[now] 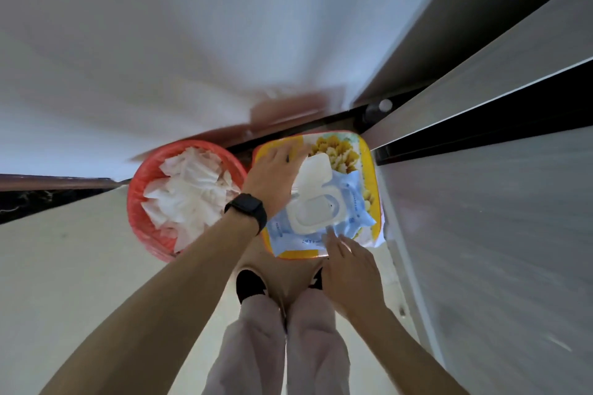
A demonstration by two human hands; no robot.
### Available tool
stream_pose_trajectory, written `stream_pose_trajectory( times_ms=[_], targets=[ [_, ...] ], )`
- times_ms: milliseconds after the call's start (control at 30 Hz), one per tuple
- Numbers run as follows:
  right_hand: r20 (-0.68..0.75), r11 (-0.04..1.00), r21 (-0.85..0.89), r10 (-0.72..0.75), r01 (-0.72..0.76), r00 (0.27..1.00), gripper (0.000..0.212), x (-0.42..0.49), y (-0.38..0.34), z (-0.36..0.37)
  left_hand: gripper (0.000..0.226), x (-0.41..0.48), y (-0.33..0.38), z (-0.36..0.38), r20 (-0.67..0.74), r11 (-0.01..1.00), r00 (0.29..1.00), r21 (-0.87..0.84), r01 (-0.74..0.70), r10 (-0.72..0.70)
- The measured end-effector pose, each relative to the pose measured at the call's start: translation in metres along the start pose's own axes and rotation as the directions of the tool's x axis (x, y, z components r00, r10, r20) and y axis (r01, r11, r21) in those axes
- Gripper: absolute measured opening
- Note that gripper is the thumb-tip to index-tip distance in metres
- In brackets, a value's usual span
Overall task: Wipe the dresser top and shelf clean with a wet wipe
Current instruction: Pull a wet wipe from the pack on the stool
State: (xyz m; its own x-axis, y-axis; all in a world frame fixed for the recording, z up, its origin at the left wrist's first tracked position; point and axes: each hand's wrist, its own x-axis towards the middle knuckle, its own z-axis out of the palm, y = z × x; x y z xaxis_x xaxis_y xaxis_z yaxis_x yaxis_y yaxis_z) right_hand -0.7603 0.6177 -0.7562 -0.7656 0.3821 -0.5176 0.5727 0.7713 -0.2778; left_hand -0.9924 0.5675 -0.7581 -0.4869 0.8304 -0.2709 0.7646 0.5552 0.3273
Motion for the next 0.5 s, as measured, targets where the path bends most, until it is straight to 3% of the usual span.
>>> stream_pose_trajectory(
  times_ms=[67,133,167,233,400,500],
  targets=[
    [-0.036,0.985,0.130,0.118,-0.112,0.992,0.048,0.013,-0.003,-0.010,0.057,-0.004,-0.010,0.009,-0.118,0.985,0.983,0.119,-0.128,0.142],
    [-0.077,0.941,0.269,0.231,-0.203,0.970,0.046,0.025,-0.007,-0.015,0.042,-0.020,-0.016,0.022,-0.055,0.917,0.929,0.196,-0.348,0.365],
    [-0.081,0.911,0.340,0.275,-0.232,0.958,0.043,0.031,-0.008,-0.017,0.050,-0.028,-0.017,0.027,0.020,0.921,0.932,0.145,-0.360,0.361],
    [-0.087,0.851,0.439,0.360,-0.289,0.929,0.035,0.042,-0.010,-0.019,0.069,-0.042,-0.018,0.040,0.160,0.973,0.961,0.007,-0.229,0.225],
    [0.024,0.667,0.544,0.594,-0.509,0.804,0.018,0.067,-0.022,-0.024,0.055,-0.055,-0.004,0.046,0.148,0.984,0.986,-0.173,-0.052,0.078],
    [0.010,0.713,0.495,0.566,-0.496,0.824,0.013,0.076,-0.026,-0.020,0.060,-0.054,0.001,0.040,0.241,0.991,0.970,-0.129,0.019,0.013]
  ],
)
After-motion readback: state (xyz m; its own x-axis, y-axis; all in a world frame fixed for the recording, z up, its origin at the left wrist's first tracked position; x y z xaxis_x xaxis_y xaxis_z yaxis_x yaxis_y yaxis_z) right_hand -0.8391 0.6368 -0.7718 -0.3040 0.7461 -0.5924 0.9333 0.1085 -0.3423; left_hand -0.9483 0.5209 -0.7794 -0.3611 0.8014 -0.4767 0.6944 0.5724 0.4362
